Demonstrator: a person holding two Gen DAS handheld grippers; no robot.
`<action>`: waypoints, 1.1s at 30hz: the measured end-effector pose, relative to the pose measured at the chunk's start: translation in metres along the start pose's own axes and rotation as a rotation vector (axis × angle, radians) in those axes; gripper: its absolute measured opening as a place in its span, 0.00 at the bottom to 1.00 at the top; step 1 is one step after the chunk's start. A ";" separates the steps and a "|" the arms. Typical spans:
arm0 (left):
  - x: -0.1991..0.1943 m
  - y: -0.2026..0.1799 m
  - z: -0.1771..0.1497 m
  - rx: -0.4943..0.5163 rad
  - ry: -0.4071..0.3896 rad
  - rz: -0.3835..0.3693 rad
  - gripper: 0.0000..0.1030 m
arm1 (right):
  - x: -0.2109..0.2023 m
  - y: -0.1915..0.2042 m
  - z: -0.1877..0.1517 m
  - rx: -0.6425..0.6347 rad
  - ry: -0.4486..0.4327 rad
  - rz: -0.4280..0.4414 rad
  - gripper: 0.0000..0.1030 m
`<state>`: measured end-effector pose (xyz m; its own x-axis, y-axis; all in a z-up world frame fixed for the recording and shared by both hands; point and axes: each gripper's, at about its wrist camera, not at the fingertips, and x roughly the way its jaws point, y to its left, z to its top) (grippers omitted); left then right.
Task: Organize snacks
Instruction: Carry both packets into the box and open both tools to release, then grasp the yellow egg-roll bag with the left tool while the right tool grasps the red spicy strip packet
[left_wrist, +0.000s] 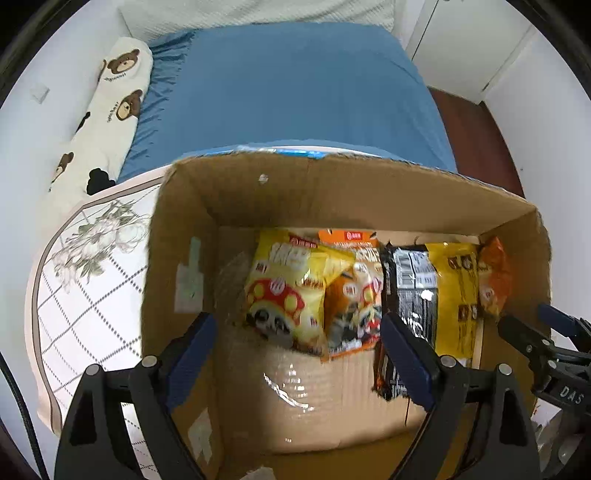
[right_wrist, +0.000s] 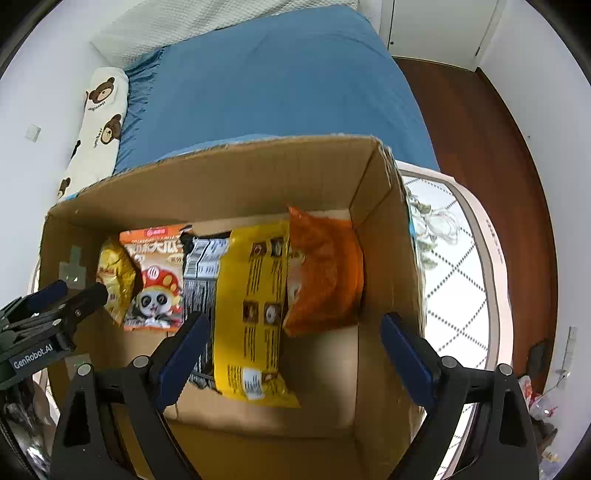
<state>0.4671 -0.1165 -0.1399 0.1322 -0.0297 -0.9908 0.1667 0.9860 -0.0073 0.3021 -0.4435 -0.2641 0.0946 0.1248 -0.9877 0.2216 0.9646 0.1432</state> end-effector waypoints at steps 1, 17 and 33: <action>-0.004 0.001 -0.005 -0.004 -0.013 0.003 0.88 | -0.004 0.002 -0.005 -0.002 -0.009 -0.010 0.93; -0.095 0.000 -0.105 0.016 -0.265 0.010 0.88 | -0.087 0.026 -0.100 -0.083 -0.209 -0.049 0.93; -0.159 0.001 -0.206 0.016 -0.371 -0.031 0.88 | -0.139 0.034 -0.216 -0.028 -0.283 0.070 0.93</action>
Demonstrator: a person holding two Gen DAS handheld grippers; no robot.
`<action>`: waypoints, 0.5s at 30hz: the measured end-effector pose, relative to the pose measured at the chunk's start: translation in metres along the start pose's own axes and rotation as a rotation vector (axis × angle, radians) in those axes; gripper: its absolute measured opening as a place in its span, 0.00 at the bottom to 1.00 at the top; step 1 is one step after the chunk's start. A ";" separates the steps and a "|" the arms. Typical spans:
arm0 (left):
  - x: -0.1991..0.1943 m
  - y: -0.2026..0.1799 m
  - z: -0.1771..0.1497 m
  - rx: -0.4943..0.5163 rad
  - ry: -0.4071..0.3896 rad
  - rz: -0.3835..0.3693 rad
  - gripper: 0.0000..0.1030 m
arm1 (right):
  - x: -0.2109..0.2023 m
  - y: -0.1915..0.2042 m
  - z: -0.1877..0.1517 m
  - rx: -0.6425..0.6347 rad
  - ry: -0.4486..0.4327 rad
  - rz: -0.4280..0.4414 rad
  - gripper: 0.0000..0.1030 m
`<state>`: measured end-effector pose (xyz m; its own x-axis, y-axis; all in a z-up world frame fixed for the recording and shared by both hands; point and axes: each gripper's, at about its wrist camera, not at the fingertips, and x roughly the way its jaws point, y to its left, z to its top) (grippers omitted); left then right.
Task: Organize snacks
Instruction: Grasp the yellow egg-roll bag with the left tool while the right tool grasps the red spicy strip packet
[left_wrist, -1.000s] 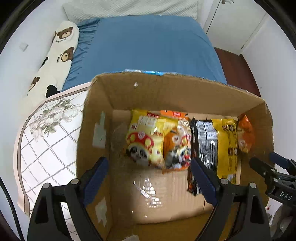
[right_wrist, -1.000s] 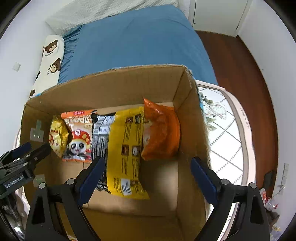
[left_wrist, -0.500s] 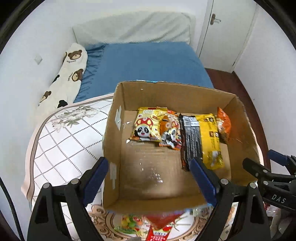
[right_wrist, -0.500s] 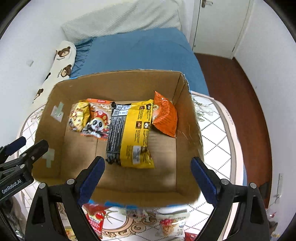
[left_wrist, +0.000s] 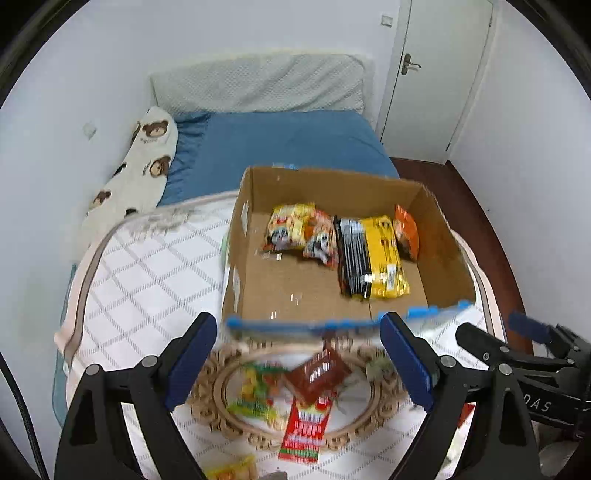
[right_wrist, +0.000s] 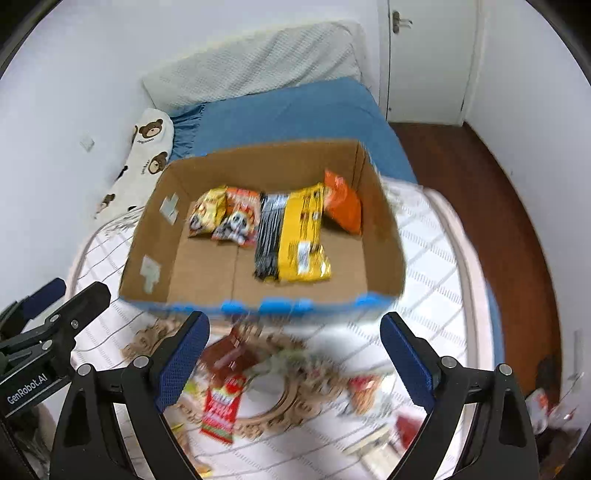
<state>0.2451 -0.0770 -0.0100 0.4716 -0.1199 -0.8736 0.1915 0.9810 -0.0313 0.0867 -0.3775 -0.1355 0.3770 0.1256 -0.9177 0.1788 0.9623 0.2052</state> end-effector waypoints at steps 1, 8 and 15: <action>0.000 0.003 -0.009 -0.007 0.015 0.001 0.88 | 0.003 -0.001 -0.012 0.012 0.021 0.015 0.93; 0.039 0.049 -0.115 -0.086 0.304 0.010 0.88 | 0.048 -0.002 -0.097 0.054 0.224 0.092 0.93; 0.109 0.092 -0.229 -0.308 0.645 -0.042 0.88 | 0.099 0.010 -0.151 0.078 0.384 0.145 0.90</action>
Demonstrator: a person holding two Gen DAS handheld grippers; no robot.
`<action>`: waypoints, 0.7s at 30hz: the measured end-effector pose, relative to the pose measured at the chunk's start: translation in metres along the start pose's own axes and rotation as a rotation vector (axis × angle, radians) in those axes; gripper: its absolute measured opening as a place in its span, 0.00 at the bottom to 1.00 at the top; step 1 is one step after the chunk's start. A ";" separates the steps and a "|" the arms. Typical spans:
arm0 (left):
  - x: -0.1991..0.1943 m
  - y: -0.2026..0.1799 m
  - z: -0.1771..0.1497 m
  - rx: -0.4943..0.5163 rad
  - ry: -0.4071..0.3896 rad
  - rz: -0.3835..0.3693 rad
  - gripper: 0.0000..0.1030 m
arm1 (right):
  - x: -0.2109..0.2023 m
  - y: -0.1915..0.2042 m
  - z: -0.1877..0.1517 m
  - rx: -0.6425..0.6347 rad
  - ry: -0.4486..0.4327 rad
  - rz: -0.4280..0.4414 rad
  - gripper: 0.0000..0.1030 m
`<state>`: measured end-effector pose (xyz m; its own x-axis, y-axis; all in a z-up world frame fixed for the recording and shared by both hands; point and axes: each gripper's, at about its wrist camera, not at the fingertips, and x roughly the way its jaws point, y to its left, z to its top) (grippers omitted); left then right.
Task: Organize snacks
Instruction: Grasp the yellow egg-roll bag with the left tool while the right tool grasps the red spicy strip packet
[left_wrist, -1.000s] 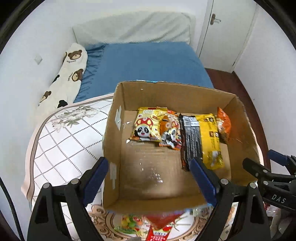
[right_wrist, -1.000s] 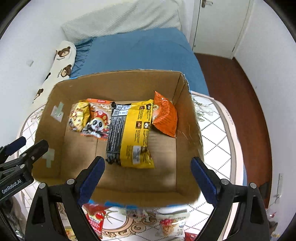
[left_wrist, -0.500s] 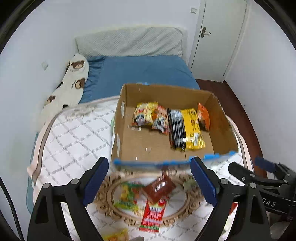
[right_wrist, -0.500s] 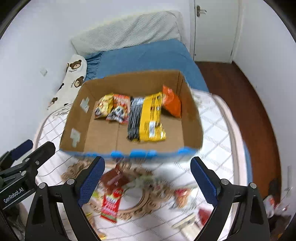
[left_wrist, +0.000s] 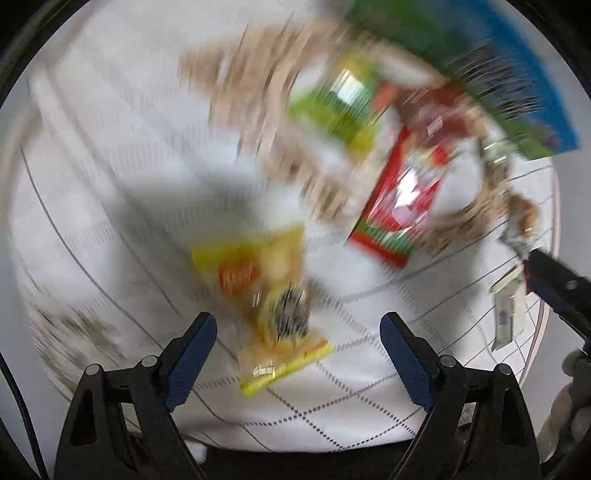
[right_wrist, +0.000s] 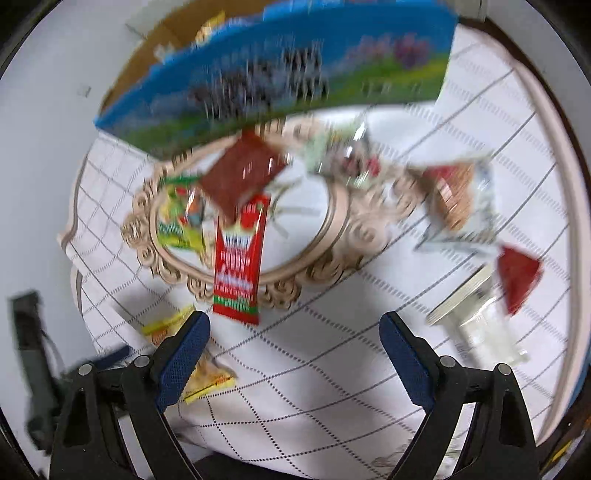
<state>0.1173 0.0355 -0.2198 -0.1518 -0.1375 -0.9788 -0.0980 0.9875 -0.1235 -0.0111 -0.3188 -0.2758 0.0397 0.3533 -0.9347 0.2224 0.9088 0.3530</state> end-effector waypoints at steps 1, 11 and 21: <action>0.012 0.007 -0.001 -0.034 0.027 -0.017 0.88 | 0.007 0.003 0.000 -0.003 0.006 0.000 0.88; 0.045 0.021 -0.002 -0.108 -0.016 0.024 0.52 | 0.086 0.075 0.040 -0.052 0.057 -0.078 0.75; 0.044 0.003 0.004 -0.038 -0.065 0.090 0.52 | 0.110 0.072 0.016 -0.189 0.147 -0.199 0.53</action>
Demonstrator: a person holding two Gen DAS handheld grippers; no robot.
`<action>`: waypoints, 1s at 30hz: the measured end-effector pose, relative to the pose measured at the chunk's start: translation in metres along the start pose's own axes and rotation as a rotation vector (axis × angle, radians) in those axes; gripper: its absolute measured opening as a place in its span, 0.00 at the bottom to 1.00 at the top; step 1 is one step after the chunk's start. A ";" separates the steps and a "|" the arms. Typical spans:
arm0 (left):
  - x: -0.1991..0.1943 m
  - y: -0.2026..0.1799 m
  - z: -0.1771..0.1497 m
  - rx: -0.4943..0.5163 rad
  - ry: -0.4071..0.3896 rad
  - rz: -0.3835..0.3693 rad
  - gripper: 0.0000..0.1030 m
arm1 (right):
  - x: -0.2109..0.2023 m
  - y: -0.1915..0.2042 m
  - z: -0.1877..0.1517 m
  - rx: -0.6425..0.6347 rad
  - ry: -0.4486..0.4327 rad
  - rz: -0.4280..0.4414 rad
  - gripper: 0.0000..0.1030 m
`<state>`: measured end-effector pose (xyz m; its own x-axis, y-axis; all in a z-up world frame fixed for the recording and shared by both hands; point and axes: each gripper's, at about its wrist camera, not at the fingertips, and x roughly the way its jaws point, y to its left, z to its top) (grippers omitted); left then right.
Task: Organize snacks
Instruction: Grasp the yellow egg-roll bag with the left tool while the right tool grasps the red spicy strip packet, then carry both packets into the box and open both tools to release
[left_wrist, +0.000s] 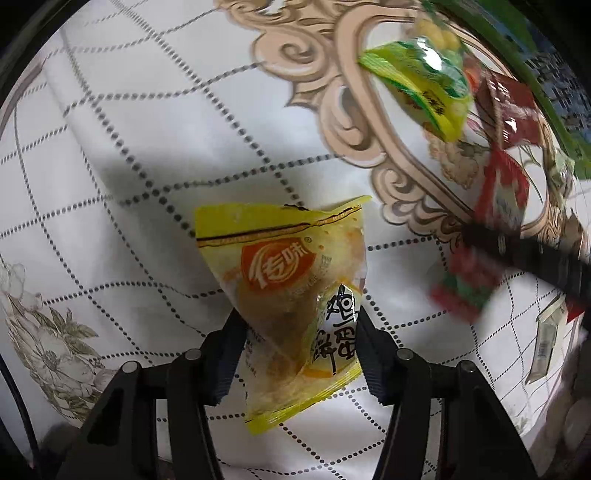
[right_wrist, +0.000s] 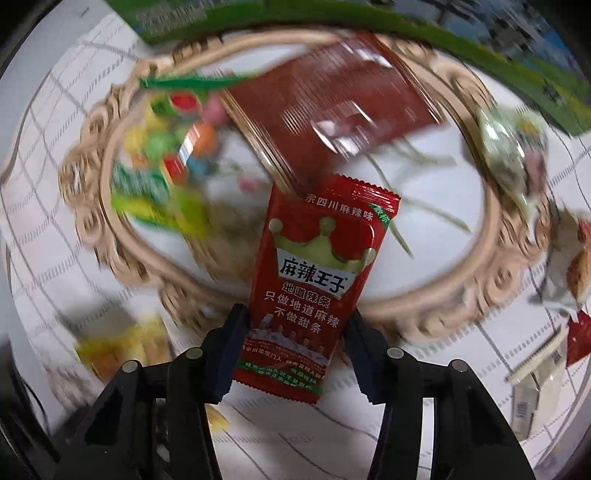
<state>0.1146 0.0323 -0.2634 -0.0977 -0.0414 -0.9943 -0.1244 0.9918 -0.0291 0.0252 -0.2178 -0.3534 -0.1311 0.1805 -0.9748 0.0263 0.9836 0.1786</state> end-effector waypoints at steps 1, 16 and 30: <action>-0.001 -0.006 -0.001 0.018 -0.003 -0.002 0.52 | 0.000 -0.007 -0.009 -0.013 0.013 -0.005 0.53; 0.038 -0.084 -0.002 0.191 0.109 -0.017 0.58 | 0.007 -0.076 -0.064 0.083 0.082 0.022 0.63; -0.039 -0.073 -0.013 0.222 -0.037 -0.029 0.40 | -0.032 -0.090 -0.077 0.065 -0.025 0.077 0.45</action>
<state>0.1143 -0.0399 -0.2216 -0.0603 -0.0695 -0.9958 0.0946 0.9927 -0.0750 -0.0493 -0.3125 -0.3276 -0.1018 0.2551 -0.9615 0.0994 0.9643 0.2453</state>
